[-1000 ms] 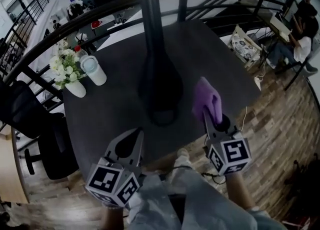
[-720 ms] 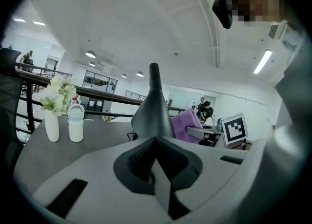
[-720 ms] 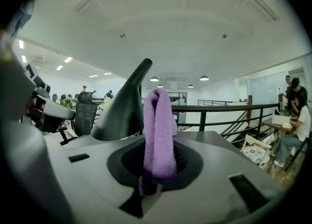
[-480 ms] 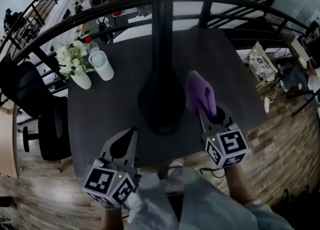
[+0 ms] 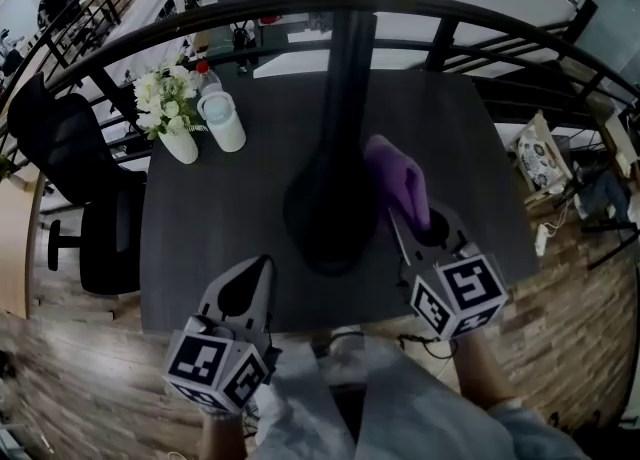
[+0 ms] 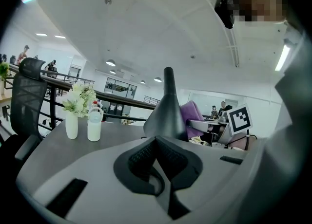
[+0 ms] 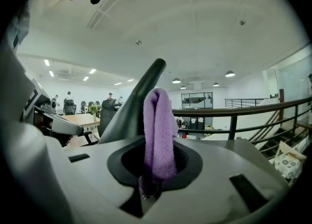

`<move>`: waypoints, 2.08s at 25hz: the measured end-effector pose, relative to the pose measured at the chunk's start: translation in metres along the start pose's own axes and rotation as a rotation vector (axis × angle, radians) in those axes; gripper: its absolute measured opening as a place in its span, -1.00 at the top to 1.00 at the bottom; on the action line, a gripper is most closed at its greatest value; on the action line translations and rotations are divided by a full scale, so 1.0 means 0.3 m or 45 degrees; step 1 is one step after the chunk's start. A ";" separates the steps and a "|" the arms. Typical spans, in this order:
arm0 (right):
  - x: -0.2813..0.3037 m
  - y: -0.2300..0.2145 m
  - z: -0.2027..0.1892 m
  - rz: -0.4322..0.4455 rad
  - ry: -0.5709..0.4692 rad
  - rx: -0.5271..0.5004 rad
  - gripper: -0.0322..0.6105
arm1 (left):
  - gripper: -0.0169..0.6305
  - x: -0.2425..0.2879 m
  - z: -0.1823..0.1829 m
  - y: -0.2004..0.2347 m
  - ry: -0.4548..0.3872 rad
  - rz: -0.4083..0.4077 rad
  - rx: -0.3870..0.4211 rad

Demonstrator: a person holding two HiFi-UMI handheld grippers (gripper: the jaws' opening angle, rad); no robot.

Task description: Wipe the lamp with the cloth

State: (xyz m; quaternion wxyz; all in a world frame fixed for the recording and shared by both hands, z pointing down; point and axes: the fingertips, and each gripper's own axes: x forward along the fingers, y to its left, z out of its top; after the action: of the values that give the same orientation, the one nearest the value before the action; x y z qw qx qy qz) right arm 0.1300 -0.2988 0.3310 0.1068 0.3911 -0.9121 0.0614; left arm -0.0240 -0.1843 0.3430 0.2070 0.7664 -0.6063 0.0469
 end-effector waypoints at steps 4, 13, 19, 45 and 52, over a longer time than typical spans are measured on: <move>-0.003 0.041 0.034 0.035 -0.013 -0.039 0.74 | 0.91 -0.007 0.007 -0.001 -0.020 0.000 -0.005; -0.026 0.133 0.085 0.059 -0.043 -0.128 0.74 | 0.91 -0.020 0.008 0.005 -0.018 -0.021 0.010; -0.030 0.190 0.102 0.045 -0.069 -0.159 0.74 | 0.91 -0.032 0.005 0.020 -0.023 -0.046 0.017; -0.006 0.466 0.023 0.211 0.009 -0.355 0.74 | 0.91 -0.104 0.014 0.080 -0.018 -0.079 0.025; 0.002 0.571 -0.087 0.327 0.098 -0.321 0.74 | 0.91 -0.119 0.007 0.117 -0.025 -0.074 0.009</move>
State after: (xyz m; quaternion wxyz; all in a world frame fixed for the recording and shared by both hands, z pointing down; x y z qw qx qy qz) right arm 0.0092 -0.1765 0.3516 0.1809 0.2521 -0.9503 -0.0254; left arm -0.0671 -0.1589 0.3388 0.1995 0.7848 -0.5858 0.0355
